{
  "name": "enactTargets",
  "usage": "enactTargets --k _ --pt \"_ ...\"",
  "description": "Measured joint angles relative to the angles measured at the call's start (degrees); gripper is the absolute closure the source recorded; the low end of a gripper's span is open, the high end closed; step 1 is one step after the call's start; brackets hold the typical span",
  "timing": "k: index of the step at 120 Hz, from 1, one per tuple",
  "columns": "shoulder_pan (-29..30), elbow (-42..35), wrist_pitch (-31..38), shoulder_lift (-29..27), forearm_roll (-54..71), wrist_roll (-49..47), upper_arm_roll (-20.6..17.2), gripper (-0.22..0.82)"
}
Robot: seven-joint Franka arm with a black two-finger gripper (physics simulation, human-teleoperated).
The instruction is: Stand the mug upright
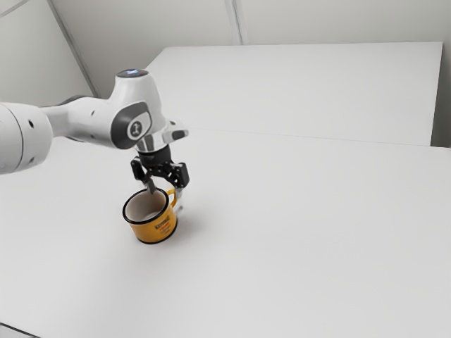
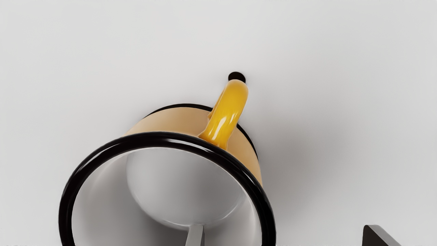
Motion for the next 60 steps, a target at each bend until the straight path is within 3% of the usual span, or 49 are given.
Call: enactTargets --k 31,60 --pt "-0.3 5.9 -1.1 -2.2 -1.0 0.2 0.0 0.03" --pt "-0.3 14.9 -6.4 -2.8 1.7 0.5 -0.1 0.01"
